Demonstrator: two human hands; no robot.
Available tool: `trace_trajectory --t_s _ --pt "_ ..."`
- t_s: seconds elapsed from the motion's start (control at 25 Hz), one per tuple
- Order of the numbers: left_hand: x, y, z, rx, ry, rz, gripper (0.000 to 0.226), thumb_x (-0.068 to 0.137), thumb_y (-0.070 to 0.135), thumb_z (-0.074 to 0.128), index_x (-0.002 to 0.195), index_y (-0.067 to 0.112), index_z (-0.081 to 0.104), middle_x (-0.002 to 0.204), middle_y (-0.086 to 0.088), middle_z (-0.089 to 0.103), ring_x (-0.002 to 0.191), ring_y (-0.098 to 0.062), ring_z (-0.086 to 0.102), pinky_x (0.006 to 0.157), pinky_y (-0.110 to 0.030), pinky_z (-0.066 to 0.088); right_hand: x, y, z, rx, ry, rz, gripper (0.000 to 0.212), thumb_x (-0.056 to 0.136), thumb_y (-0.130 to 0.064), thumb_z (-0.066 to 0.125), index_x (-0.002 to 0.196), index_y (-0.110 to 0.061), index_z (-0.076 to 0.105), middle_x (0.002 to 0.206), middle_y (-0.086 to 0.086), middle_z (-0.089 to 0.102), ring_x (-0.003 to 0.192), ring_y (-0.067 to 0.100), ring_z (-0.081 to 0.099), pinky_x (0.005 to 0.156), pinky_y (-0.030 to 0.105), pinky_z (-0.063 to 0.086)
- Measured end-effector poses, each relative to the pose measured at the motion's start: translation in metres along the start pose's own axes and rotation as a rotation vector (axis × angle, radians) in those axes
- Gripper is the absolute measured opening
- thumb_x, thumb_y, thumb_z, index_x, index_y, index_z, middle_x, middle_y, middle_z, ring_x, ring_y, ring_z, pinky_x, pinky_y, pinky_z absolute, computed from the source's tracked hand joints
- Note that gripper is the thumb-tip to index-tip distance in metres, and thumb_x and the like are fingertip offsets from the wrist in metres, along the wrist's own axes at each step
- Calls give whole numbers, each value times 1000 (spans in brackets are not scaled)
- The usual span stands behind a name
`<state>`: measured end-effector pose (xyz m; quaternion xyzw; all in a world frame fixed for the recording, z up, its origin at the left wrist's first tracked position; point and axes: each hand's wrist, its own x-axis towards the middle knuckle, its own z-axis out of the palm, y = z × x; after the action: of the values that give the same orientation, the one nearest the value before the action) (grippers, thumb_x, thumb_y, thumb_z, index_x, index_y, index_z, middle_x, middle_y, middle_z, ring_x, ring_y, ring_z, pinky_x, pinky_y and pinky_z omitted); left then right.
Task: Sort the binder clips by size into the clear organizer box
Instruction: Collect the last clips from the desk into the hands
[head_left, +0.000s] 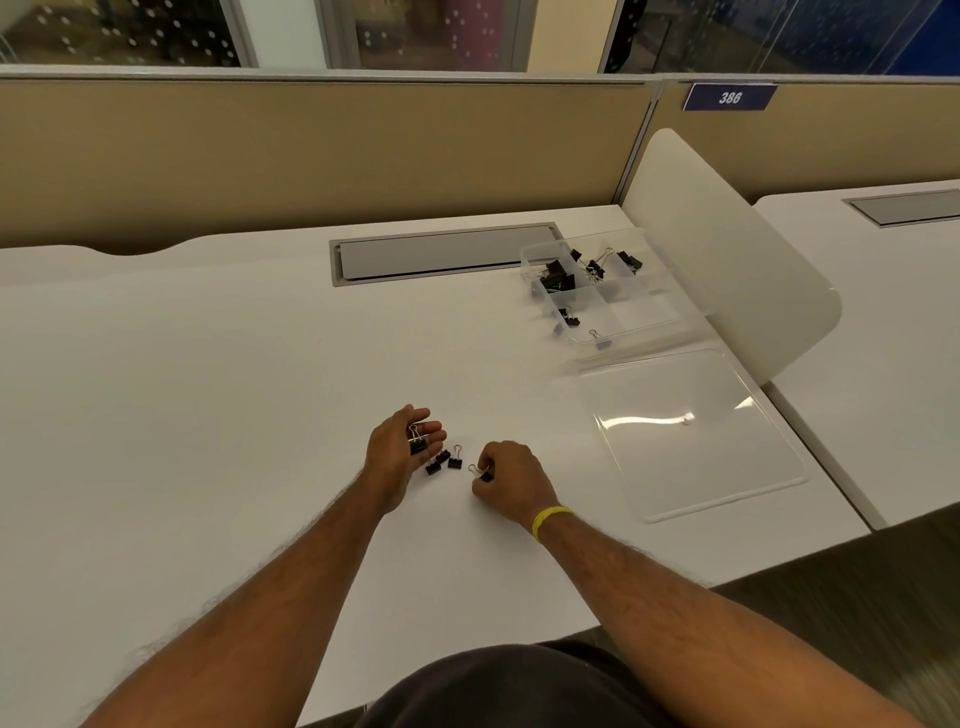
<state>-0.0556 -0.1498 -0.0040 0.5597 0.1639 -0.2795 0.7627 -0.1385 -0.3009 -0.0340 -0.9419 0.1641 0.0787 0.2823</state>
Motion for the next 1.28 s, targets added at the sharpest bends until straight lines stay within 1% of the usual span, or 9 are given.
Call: trace_trajectory --t_s 0.08,0.24,0.36,0.52,0.68,0.8,0.92,1.16,1.28 --pt "0 -1 -2 0 1 -2 34 102 28 41 110 1 60 100 -18 66 95 -31 66 86 -38 55 1 -4 0 49 18 10 13 72 -19 66 85 -16 63 87 2 64 83 20 59 69 29 47" --pt "-2 -2 -6 22 -7 11 36 102 29 41 111 1 60 99 -16 66 90 -27 66 85 -36 55 -1 -22 -3 366 173 -41 14 70 -20 73 79 -17 64 75 -5 65 67 11 58 65 29 52" --pt "-5 -4 -7 29 -21 -2 36 101 29 41 111 0 61 98 -16 66 87 -26 66 79 -35 55 1 -42 -4 470 203 -169 16 74 -24 76 83 -19 63 78 -7 66 66 10 59 62 26 53" --pt "-7 -7 -10 -19 -15 -41 36 101 27 41 108 0 63 100 -18 67 91 -29 66 79 -38 55 11 -53 0 510 191 -170 12 80 -27 73 85 -22 63 83 -10 66 72 12 63 64 31 57" --pt "-4 -3 -22 -81 26 -30 31 100 23 43 104 -1 61 94 -17 66 85 -28 64 86 -39 54 20 -34 2 364 211 -14 12 82 -11 64 92 -17 63 92 -3 61 81 14 58 77 35 53" --pt "-1 0 -34 -61 59 -14 31 100 24 43 103 0 61 91 -16 65 84 -27 64 87 -39 53 20 -29 4 166 33 105 38 80 -37 72 110 -18 58 110 1 52 99 18 54 86 35 49" --pt "1 3 -43 -30 86 -9 32 101 25 42 106 -1 60 89 -15 64 80 -25 64 84 -37 53 19 -44 14 -18 -38 75 61 72 -56 73 117 -20 52 117 1 44 104 21 49 85 36 49" --pt "3 6 -52 4 103 -9 32 101 26 41 104 0 60 87 -14 64 77 -23 63 78 -34 53 25 -60 22 -44 -35 26 33 77 -34 69 103 -18 56 111 4 47 98 26 56 81 36 52" --pt "6 5 -54 10 111 -14 32 101 26 42 103 1 60 88 -14 64 77 -23 63 79 -35 53 27 -63 21 -33 -46 29 28 73 -29 67 96 -18 56 104 4 46 91 26 57 76 34 52"
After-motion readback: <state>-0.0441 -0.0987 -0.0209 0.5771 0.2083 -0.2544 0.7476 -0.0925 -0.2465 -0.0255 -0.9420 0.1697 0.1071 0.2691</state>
